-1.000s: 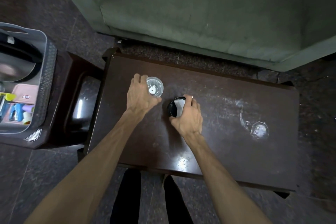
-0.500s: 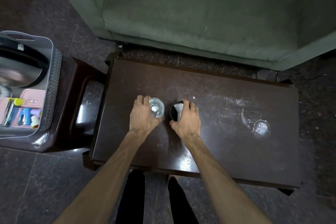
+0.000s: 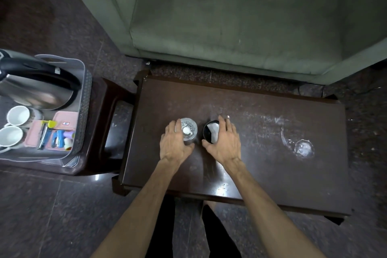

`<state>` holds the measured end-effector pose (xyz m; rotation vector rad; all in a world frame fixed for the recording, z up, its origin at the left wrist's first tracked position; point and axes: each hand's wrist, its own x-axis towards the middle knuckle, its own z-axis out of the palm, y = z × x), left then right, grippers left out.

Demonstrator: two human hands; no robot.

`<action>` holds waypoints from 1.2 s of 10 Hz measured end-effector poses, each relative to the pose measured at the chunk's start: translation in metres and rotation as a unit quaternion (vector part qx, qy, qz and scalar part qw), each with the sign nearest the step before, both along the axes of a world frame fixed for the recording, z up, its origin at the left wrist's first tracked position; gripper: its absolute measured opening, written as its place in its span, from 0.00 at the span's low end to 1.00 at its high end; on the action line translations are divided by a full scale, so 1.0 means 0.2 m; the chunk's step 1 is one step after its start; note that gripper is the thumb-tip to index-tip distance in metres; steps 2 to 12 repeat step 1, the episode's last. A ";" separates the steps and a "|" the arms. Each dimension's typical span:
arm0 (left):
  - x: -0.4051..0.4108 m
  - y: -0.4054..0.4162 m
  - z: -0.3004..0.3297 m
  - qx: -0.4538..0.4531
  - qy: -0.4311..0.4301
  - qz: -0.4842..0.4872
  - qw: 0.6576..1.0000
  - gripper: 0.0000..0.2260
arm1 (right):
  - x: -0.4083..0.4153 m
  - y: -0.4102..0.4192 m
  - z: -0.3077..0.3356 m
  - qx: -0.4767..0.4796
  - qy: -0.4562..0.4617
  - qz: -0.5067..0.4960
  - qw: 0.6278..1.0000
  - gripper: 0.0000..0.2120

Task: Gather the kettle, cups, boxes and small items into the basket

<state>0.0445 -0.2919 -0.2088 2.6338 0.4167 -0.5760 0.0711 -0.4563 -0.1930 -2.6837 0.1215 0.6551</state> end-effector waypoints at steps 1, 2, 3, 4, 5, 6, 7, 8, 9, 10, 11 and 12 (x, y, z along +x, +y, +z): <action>-0.03 -0.02 0.09 0.004 -0.018 -0.016 1.000 0.36 | 0.00 -0.02 0.09 -0.004 -0.012 0.017 1.000 0.41; -0.03 -0.02 0.09 0.004 -0.018 -0.016 1.000 0.36 | 0.00 -0.02 0.09 -0.004 -0.012 0.017 1.000 0.41; -0.03 -0.02 0.09 0.004 -0.018 -0.016 1.000 0.36 | 0.00 -0.02 0.09 -0.004 -0.012 0.017 1.000 0.41; -0.03 -0.02 0.09 0.004 -0.018 -0.016 1.000 0.36 | 0.00 -0.02 0.09 -0.004 -0.012 0.017 1.000 0.41; -0.03 -0.02 0.09 0.004 -0.018 -0.016 1.000 0.36 | 0.00 -0.02 0.09 -0.004 -0.012 0.017 1.000 0.41; -0.03 -0.02 0.09 0.004 -0.018 -0.016 1.000 0.36 | 0.00 -0.02 0.09 -0.004 -0.012 0.017 1.000 0.41; -0.03 -0.02 0.09 0.004 -0.018 -0.016 1.000 0.36 | 0.00 -0.02 0.09 -0.004 -0.012 0.017 1.000 0.41; -0.03 -0.02 0.09 0.004 -0.018 -0.016 1.000 0.36 | 0.00 -0.02 0.09 -0.004 -0.012 0.017 1.000 0.41; -0.03 -0.02 0.09 0.004 -0.018 -0.016 1.000 0.36 | 0.00 -0.02 0.09 -0.004 -0.012 0.017 1.000 0.41; -0.03 -0.02 0.09 0.004 -0.018 -0.016 1.000 0.36 | 0.00 -0.02 0.09 -0.004 -0.012 0.017 1.000 0.41; -0.03 -0.02 0.09 0.004 -0.018 -0.016 1.000 0.36 | 0.00 -0.02 0.09 -0.004 -0.012 0.017 1.000 0.41; -0.03 -0.02 0.09 0.004 -0.018 -0.016 1.000 0.36 | 0.00 -0.02 0.09 -0.004 -0.012 0.017 1.000 0.41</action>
